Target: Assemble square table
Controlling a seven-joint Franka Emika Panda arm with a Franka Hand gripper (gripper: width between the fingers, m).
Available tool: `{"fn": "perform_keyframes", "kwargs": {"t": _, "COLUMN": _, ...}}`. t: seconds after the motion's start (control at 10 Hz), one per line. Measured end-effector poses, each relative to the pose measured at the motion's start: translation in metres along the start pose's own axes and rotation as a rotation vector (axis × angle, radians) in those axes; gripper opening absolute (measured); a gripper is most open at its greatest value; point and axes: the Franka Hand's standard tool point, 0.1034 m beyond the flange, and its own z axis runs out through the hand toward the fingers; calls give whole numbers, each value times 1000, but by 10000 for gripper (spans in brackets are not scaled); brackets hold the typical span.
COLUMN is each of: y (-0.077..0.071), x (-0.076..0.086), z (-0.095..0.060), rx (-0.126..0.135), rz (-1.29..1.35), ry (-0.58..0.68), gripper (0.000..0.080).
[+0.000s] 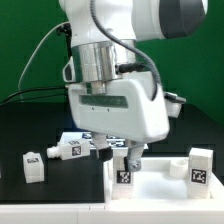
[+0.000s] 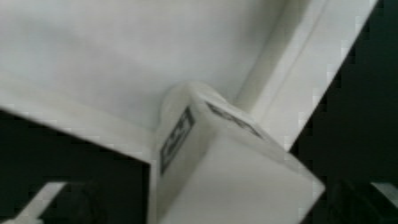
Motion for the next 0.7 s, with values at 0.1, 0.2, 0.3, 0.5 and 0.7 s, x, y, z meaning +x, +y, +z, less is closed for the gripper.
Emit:
{"fn": "perform_keyframes", "kwargs": {"t": 0.1, "y": 0, "x": 0, "z": 0, "rx": -1, "rz": -45, "ry": 0, "gripper": 645}}
{"fn": "perform_keyframes", "kwargs": {"t": 0.2, "y": 1, "x": 0, "z": 0, "rx": -2, "rz": -85, "ry": 0, "gripper": 649}}
{"fn": "perform_keyframes", "kwargs": {"t": 0.3, "y": 1, "x": 1, "z": 0, "rx": -2, "rz": -160, "ry": 1, "gripper": 649}}
{"fn": "perform_keyframes", "kwargs": {"t": 0.5, "y": -4, "x": 2, "z": -1, "rx": -14, "rz": -480, "ry": 41, "gripper": 649}}
{"fn": "perform_keyframes", "kwargs": {"t": 0.7, "y": -13, "x": -7, "z": 1, "rx": -73, "rz": -899, "ry": 45, "gripper": 649}}
